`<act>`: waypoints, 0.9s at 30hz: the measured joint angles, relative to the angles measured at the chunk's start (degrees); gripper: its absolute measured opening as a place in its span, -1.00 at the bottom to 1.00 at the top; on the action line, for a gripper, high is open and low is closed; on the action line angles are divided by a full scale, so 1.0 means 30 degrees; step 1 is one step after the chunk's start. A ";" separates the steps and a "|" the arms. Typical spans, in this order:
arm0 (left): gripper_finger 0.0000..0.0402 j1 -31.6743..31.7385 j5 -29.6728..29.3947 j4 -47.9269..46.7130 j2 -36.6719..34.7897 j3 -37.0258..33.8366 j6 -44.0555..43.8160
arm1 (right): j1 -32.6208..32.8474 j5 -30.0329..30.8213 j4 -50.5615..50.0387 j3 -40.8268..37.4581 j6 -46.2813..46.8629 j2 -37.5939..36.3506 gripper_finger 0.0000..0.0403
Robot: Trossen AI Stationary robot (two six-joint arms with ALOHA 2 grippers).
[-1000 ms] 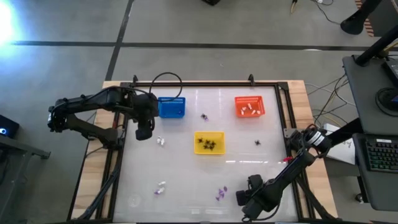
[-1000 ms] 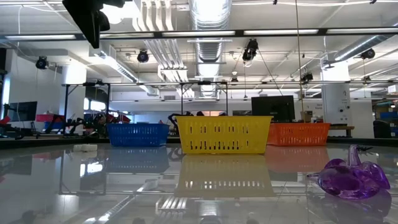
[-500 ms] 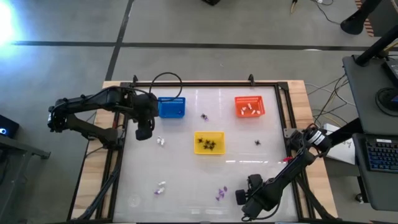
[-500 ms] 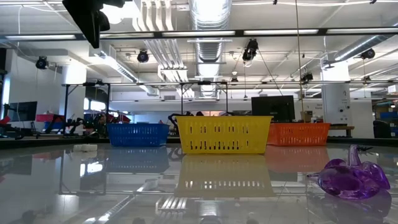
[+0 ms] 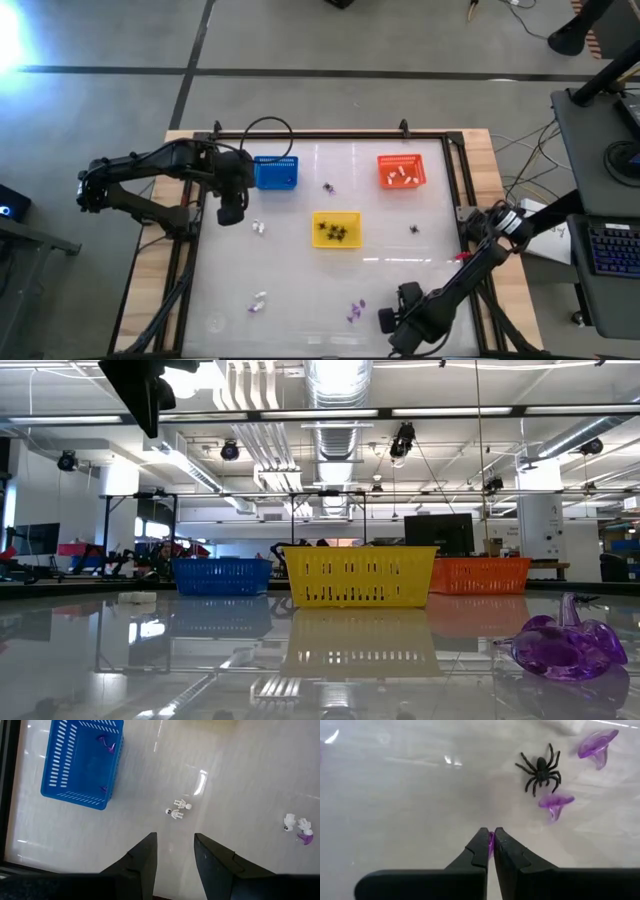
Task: Sort Halloween decoration
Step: Put the purple witch hat toy into the blue bin
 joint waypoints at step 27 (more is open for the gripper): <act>-0.44 0.0022 -0.0089 -0.0291 -0.1906 0.0000 0.0139 | -0.5817 0.5137 -0.0894 0.1062 -1.0858 -0.2951 -0.96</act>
